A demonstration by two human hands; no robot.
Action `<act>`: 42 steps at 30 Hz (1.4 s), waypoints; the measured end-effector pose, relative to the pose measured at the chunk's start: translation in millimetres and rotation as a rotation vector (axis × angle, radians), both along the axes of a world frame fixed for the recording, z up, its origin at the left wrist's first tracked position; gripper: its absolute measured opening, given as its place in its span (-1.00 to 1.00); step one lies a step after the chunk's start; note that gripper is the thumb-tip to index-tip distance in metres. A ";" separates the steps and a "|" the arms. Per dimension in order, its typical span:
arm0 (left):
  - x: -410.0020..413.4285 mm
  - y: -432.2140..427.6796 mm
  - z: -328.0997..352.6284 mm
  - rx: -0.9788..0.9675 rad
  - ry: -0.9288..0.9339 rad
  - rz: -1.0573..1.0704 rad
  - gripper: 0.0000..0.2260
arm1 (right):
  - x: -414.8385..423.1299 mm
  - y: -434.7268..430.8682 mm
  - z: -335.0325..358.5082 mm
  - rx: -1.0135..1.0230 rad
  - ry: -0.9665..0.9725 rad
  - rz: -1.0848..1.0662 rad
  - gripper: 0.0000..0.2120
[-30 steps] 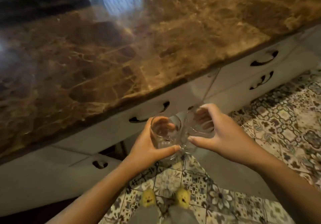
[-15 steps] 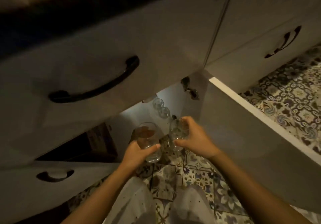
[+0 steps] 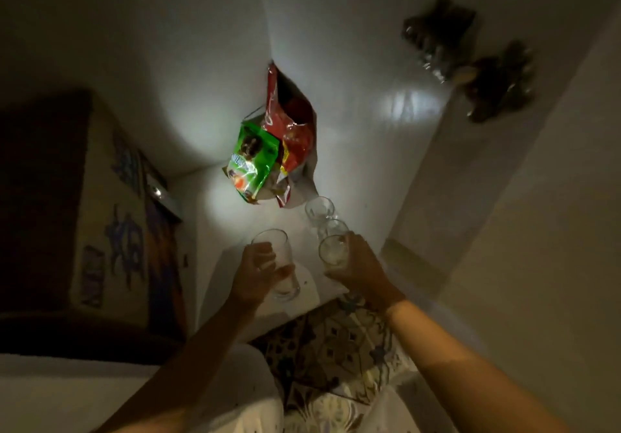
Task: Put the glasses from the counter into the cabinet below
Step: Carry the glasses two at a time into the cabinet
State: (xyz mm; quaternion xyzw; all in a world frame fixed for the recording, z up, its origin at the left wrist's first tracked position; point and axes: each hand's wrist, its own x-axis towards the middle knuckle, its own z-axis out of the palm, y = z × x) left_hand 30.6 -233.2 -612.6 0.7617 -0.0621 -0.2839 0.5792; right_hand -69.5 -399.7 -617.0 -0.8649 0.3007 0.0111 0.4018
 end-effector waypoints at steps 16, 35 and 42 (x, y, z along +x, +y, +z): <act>95.4 -57.1 -151.6 0.057 -0.116 -0.056 -0.30 | 74.1 1.9 -121.8 -0.110 -0.136 -0.041 -0.27; 134.7 -106.0 -170.8 0.235 -0.426 -0.252 -0.25 | 86.6 12.6 -124.8 -0.084 -0.155 -0.091 -0.34; 142.6 -100.3 -159.8 0.187 -0.383 -0.328 -0.21 | 97.8 13.3 -127.2 -0.131 -0.112 -0.100 -0.25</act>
